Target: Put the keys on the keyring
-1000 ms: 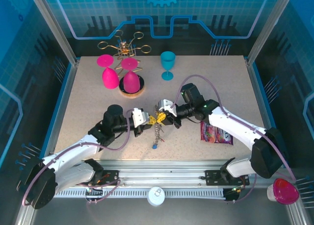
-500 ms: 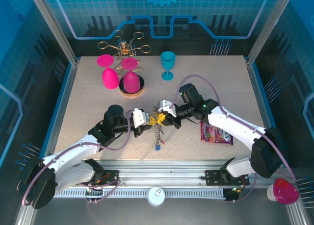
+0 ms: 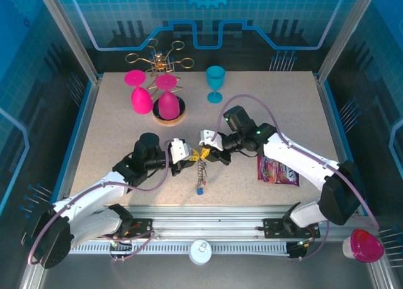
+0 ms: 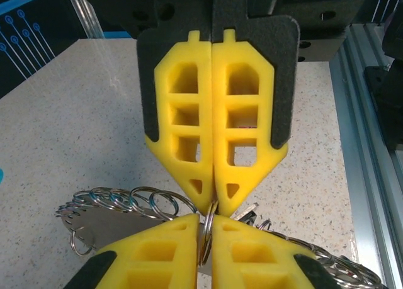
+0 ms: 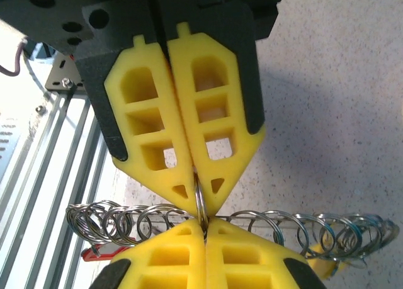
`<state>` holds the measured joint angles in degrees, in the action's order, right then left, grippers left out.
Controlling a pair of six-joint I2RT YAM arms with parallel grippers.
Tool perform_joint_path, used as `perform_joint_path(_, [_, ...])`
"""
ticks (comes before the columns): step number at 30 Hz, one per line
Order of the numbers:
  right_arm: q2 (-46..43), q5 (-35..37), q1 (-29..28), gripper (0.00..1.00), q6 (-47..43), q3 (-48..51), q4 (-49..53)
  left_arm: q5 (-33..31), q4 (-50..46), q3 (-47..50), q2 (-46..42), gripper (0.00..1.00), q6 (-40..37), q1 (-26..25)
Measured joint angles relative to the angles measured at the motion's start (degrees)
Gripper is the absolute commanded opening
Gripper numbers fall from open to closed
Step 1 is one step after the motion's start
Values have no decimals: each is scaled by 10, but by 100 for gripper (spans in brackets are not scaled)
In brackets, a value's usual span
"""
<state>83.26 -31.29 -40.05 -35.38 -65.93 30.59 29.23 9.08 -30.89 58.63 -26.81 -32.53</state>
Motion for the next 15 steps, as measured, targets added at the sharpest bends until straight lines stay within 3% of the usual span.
perform_joint_path(5, [7, 23, -9, 0, -7, -15, 26, 0, -21, -7, 5, 0, -12, -3])
perform_joint_path(7, [3, 19, -7, 19, 4, -8, 15, -1, -19, -7, 5, 0, -15, -3])
perform_joint_path(8, [-3, 10, -2, 22, 14, 4, 0, -1, -16, -7, 4, 0, -16, -3])
perform_joint_path(15, [-78, -83, 45, 26, 76, 122, -151, 4, 44, 19, -19, 0, -5, -3])
